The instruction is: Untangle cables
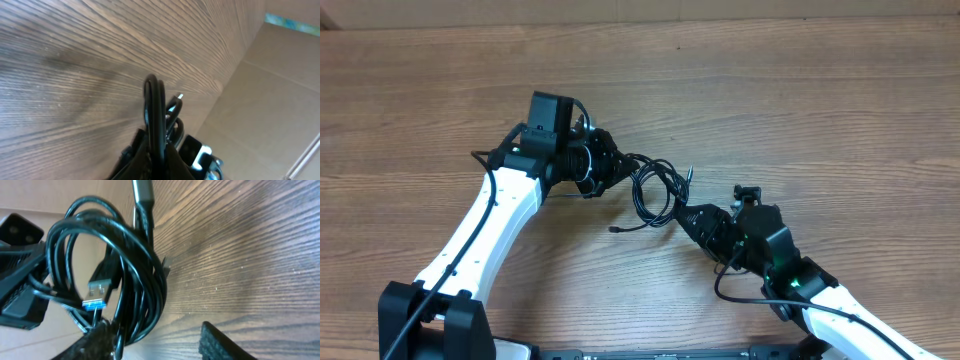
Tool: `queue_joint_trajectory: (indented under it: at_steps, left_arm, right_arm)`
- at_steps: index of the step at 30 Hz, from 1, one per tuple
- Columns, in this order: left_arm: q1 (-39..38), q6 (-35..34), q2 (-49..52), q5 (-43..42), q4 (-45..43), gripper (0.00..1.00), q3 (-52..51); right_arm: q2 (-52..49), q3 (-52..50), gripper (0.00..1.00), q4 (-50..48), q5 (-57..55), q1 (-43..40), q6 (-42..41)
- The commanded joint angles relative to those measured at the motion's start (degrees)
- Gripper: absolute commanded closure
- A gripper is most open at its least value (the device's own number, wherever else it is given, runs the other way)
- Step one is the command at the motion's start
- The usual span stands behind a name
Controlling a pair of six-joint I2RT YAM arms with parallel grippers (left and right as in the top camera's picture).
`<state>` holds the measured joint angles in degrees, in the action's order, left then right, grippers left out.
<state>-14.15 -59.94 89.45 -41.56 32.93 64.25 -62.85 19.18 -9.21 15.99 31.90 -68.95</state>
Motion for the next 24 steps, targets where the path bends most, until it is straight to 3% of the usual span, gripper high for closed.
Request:
queue_joint_trajectory:
  at_steps: [1,7,14,19,20,24]
  left_arm:
    - [-0.13,-1.99,-1.31,-4.31,-0.39,0.96,1.49]
    - [-0.33,-1.84,-1.31,-5.07,-0.2,0.96,1.49]
    - [-0.55,-3.96,-1.31,-6.29,-0.63,0.96,1.49]
    - [-0.55,-4.37,-1.31,-5.46,-1.95,0.96,1.49]
    - [-0.55,-4.55,-1.31,-4.87,-1.92,0.96,1.49]
    - [-0.55,-4.63,-1.29,0.48,-1.88,0.96,1.49]
  right_arm:
    - [-2.6,1.57,0.48,-2.78,-2.23,-0.09,-3.32]
    - [-5.55,1.57,0.48,-10.51,-2.19,-0.09,-3.37]
    - [-5.6,1.57,0.56,-9.29,-2.1,-0.07,-10.8]
    - [-5.57,1.57,0.56,-7.74,-1.73,-0.09,-13.75]
    - [-5.57,1.57,0.55,-7.93,-1.7,-0.09,-13.77]
    - [-5.57,1.57,0.34,-8.04,-2.01,-0.2,-11.47]
